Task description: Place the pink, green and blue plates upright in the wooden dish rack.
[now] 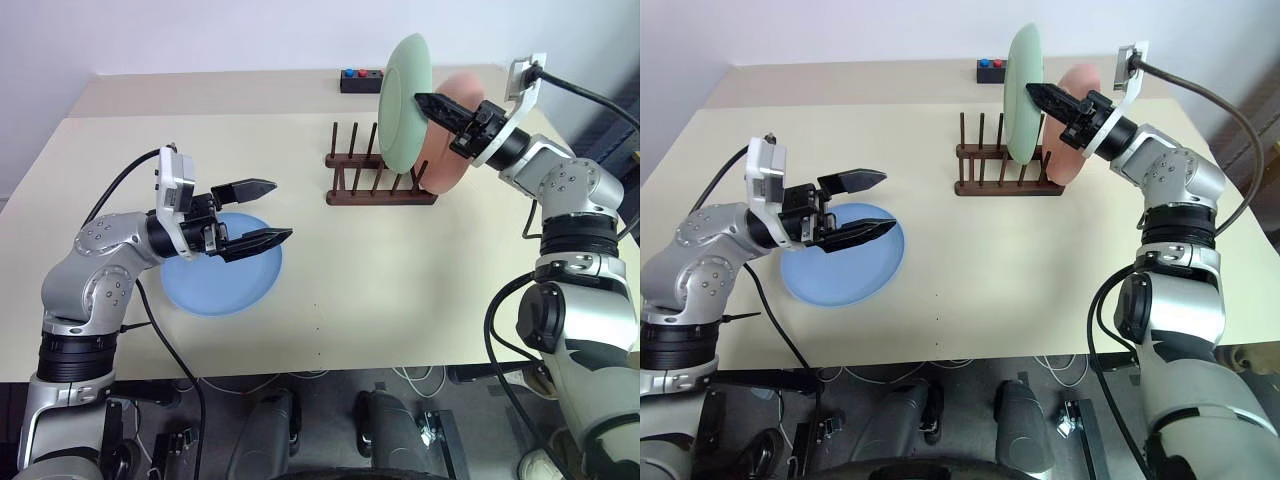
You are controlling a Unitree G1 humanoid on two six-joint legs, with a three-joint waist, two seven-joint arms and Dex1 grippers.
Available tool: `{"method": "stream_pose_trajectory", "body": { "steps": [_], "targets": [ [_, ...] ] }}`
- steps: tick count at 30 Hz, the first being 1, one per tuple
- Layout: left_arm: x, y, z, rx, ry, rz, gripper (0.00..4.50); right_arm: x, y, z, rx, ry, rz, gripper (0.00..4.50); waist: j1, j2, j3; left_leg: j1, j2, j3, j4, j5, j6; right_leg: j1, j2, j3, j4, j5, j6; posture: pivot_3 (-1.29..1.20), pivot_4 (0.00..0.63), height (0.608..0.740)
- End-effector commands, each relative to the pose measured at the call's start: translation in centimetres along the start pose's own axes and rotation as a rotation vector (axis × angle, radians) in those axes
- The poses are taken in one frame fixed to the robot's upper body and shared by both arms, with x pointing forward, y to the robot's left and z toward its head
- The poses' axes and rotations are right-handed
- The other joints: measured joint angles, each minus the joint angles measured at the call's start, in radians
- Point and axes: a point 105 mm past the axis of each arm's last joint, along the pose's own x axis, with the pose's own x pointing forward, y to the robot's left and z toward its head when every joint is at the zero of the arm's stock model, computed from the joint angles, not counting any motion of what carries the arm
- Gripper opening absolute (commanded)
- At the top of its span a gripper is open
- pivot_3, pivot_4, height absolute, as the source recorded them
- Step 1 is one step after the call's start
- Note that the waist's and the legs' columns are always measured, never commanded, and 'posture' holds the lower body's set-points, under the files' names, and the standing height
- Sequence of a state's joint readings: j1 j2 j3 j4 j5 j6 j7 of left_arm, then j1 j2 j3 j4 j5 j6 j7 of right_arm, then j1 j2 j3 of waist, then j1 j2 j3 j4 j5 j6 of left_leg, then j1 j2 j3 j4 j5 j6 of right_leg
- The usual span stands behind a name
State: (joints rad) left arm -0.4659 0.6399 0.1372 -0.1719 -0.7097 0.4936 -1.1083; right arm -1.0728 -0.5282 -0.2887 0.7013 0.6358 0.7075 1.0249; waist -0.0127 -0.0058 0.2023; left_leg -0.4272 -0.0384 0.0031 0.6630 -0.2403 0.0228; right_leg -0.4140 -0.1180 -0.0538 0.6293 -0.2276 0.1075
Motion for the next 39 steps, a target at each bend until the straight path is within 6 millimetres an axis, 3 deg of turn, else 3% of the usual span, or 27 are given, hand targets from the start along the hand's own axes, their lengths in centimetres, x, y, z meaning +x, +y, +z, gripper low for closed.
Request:
{"method": "stream_pose_trajectory", "body": {
  "steps": [1,8,18,26,39],
  "targets": [
    [-0.3,-0.3,1.2,0.045,-0.017,-0.006,4.50,0.2,1.2,0.8,-0.069,-0.003,0.056,0.97,0.000,0.000,0.000,0.000,0.000,0.000,0.000,0.000,0.000,0.000,0.000,0.000,0.000,0.000,0.000,0.00,0.150,0.735],
    [-0.2,-0.4,1.2,0.042,-0.018,-0.012,4.50,0.5,1.9,1.4,-0.147,0.004,0.066,4.35,-0.001,0.000,0.000,0.000,0.000,0.000,0.000,0.000,0.000,0.000,0.000,0.000,0.000,0.000,0.000,0.00,0.150,0.735],
    [-0.1,-0.4,1.1,0.037,-0.018,-0.015,4.50,0.9,3.6,3.4,-0.244,-0.020,0.099,4.35,-0.001,0.000,0.000,0.000,0.000,0.000,0.000,0.000,0.000,0.000,0.000,0.000,0.000,0.000,0.000,0.00,0.150,0.735],
    [0.0,-0.3,1.1,0.040,-0.019,-0.014,4.50,0.9,2.0,2.0,-0.351,0.068,0.017,4.35,-0.001,0.000,0.000,0.000,0.000,0.000,0.000,0.000,0.000,0.000,0.000,0.000,0.000,0.000,0.000,0.00,0.150,0.735],
    [0.0,-0.2,1.2,0.046,-0.019,-0.011,4.50,0.9,1.8,2.5,-0.628,0.178,-0.021,4.35,-0.001,0.000,0.000,0.000,0.000,0.000,0.000,0.000,0.000,0.000,0.000,0.000,0.000,0.000,0.000,0.00,0.150,0.735]
  ]
}}
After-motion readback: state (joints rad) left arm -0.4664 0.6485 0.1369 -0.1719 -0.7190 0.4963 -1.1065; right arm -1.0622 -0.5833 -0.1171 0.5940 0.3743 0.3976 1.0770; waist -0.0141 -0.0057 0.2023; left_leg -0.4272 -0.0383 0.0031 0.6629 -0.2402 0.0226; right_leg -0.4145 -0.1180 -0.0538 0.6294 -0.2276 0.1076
